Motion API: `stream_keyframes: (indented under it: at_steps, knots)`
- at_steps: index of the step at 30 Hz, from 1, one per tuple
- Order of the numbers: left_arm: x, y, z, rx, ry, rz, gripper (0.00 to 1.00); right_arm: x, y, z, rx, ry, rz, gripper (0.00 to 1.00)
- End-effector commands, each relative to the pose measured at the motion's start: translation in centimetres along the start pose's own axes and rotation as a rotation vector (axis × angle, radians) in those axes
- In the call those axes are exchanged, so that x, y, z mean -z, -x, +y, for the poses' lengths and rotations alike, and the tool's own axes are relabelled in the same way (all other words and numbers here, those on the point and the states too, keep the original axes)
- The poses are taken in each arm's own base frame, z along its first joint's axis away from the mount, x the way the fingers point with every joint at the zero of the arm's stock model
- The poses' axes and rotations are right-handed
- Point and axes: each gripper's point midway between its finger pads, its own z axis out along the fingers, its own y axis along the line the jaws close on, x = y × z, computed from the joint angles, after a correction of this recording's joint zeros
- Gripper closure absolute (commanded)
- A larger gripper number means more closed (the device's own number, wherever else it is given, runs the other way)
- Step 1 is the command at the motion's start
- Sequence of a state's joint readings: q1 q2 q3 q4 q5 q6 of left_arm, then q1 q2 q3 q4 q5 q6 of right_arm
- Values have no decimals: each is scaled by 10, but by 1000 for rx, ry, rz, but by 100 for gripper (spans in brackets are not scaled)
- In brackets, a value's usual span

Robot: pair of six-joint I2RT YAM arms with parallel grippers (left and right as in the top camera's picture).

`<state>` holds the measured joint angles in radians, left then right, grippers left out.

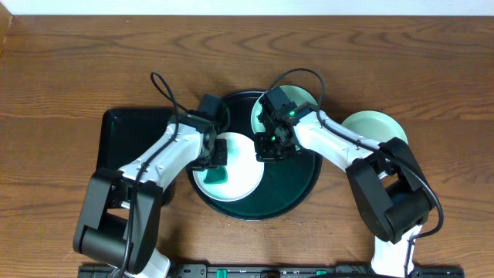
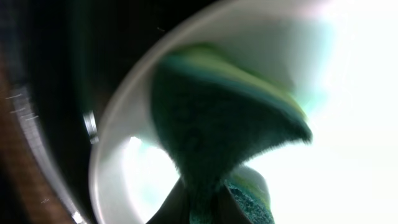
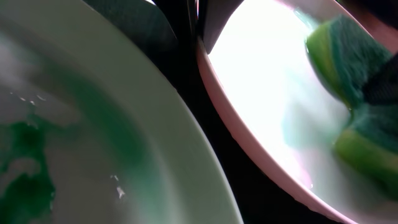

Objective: Clean dirty plates on tray and stack at the side
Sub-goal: 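Scrub the white plate with the sponge in the left gripper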

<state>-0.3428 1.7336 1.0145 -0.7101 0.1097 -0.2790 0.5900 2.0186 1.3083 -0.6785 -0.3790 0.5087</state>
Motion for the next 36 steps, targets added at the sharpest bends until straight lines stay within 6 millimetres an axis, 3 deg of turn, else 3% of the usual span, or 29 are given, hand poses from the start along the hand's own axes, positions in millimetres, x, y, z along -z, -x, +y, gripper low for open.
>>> stream_keyframes:
  at_steps: [1,5,9,17,19,23,28,32,36]
  knots:
    - [-6,-40,-39,-224,-270,164,93,-5,7,-9,-23,-22,-5,99]
    - [-2,-42,-53,-263,-356,164,93,-5,6,-8,-24,-16,-1,99]
    - [-1,-31,-56,-267,-365,120,93,-5,6,-8,-24,-15,-1,99]
    - [0,18,-67,-179,-374,-69,93,-5,6,-8,-24,-15,-1,99]
    - [-4,29,-53,-107,-283,-107,93,-5,6,-8,-24,-15,-1,99]
    - [-10,42,-2,83,0,-176,93,-5,6,-8,-17,-15,-1,99]
    - [-1,33,58,275,322,-221,93,-5,7,-8,-17,-15,-2,99]
    - [6,27,75,281,427,-227,93,-5,6,-8,-16,-14,-2,99]
    - [2,19,69,277,390,-181,93,-5,7,-8,-16,-14,-2,99]
